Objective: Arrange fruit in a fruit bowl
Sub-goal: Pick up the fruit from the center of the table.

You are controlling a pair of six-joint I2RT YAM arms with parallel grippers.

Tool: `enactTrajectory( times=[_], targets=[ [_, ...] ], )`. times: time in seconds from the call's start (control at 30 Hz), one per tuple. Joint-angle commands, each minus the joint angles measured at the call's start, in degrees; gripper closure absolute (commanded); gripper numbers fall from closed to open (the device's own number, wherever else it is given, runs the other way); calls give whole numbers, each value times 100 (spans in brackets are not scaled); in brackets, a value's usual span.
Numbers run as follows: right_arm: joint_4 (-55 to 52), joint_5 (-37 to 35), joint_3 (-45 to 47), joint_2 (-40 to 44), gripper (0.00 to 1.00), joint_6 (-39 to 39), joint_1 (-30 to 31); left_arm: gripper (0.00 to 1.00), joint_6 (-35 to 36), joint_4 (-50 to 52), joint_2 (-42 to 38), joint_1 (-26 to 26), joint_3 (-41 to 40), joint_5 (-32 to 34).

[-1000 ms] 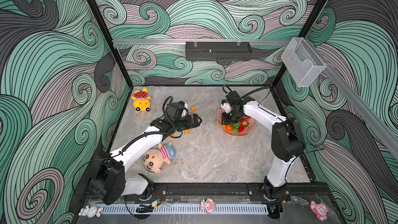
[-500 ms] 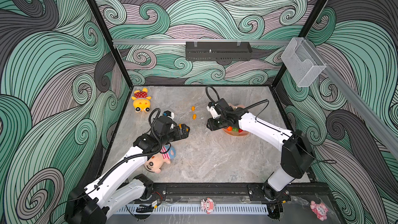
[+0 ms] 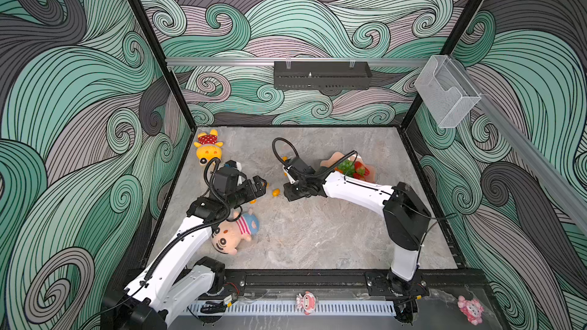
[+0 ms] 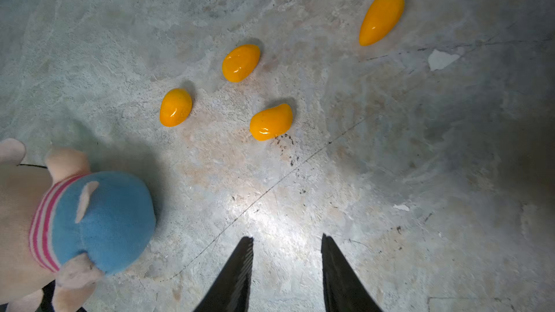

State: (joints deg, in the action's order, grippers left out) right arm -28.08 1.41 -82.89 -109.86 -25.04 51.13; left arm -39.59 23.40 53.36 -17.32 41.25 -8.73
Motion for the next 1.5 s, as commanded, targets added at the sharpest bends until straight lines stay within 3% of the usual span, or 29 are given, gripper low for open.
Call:
enactTrajectory(
  times=[0.0, 0.37, 0.77, 1.07, 1.47],
  targets=[
    [-268, -155, -445, -347, 62, -133, 96, 1, 109, 130, -109, 274, -102, -371],
    [-1629, -520, -2423, -1799, 59, -278, 106, 2, 66, 38, -138, 960, -251, -899],
    [-2914, -667, -4273, -3031, 50, -342, 116, 1, 119, -63, -101, 1222, -293, -1168],
    [-3381, -762, -4828, -3439, 49, -291, 108, 2, 92, -220, -46, 1258, -337, -1333],
    [-3401, -596, -4898, -3562, 53, -234, 107, 2, 83, -234, -27, 1275, -348, -1359]
  ],
)
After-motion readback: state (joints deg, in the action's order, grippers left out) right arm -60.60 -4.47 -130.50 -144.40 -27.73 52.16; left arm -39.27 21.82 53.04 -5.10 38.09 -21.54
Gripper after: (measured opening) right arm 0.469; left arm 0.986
